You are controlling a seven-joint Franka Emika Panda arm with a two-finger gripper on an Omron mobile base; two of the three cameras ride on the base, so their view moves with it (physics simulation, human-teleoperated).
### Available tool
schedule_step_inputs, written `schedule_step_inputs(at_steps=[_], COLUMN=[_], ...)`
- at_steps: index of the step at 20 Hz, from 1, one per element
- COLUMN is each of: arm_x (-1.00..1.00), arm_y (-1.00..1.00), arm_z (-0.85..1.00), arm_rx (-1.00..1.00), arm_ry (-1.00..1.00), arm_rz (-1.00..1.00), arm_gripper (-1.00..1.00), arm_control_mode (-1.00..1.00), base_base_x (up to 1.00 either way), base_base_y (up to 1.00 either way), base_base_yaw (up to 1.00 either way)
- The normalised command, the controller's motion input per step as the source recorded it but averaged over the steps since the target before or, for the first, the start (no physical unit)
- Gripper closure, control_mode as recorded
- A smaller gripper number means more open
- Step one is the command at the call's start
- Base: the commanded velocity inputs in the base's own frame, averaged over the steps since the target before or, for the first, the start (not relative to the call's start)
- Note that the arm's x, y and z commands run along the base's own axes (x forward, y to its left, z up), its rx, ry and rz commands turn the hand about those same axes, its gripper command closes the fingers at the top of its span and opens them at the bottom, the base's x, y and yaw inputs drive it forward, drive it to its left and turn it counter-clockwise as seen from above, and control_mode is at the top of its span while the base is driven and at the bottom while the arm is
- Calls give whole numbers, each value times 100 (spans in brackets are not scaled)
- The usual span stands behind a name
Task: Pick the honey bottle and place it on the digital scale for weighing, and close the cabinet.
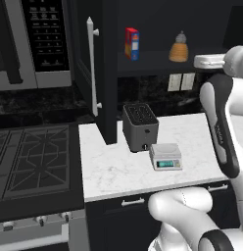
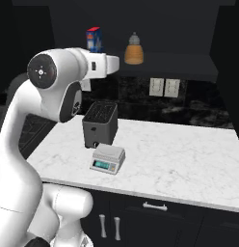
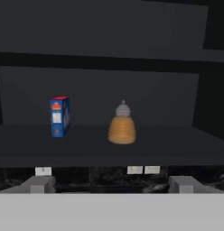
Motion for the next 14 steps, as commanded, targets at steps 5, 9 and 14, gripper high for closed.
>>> schedule_step_inputs(at_steps=[5,9,14], arm_x=[59,69,82], arm_y=[-30,-25,-20], arm_z=[13,0,0], arm_rx=[3,0,0], arm_ry=[1,-6,-4], arm_rz=[0,0,0], arm_gripper=[-100,-100,-100], arm_control_mode=[-100,-100,-100], base_base_x=[0,0,0], base_base_y=[0,0,0], base_base_yaw=[0,0,0])
